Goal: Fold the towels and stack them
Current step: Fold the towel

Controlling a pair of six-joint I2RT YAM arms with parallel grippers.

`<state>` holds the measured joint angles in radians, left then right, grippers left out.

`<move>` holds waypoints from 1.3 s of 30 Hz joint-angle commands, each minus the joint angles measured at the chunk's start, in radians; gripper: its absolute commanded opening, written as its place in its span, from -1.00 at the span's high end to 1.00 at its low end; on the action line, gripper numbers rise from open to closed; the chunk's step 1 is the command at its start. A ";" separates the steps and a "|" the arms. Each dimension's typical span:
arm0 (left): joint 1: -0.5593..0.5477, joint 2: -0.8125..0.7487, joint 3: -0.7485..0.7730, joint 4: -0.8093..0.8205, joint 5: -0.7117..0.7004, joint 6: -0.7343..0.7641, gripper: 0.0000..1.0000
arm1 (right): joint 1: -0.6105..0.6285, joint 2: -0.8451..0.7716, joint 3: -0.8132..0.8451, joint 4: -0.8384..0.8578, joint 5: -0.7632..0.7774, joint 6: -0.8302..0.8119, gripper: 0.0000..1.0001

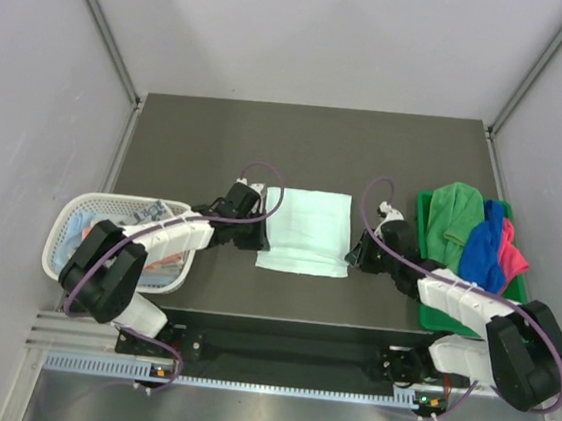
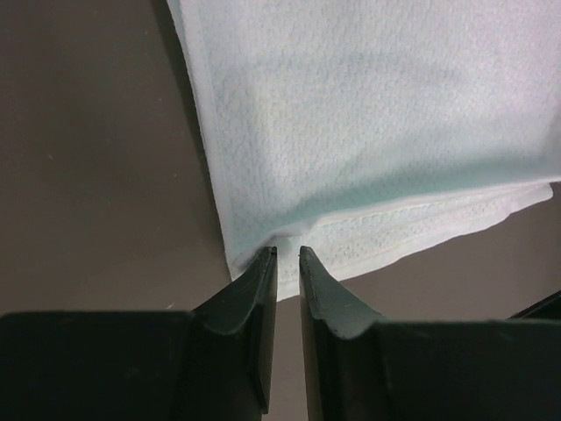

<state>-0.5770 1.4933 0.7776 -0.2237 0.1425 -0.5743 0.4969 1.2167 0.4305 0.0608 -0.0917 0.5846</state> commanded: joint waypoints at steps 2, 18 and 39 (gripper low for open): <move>-0.014 -0.086 -0.020 -0.025 0.008 -0.006 0.57 | 0.020 -0.069 -0.018 -0.024 -0.013 -0.002 0.54; -0.008 -0.142 0.069 -0.059 -0.107 -0.032 0.52 | 0.006 -0.035 0.166 -0.148 0.067 -0.029 0.49; 0.172 0.579 0.772 -0.151 -0.077 0.077 0.55 | -0.135 0.691 0.806 -0.185 0.078 -0.080 0.49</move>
<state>-0.4179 2.0563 1.4940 -0.3759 0.0410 -0.5243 0.3763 1.8870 1.1751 -0.1314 -0.0227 0.5243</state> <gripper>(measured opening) 0.225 0.253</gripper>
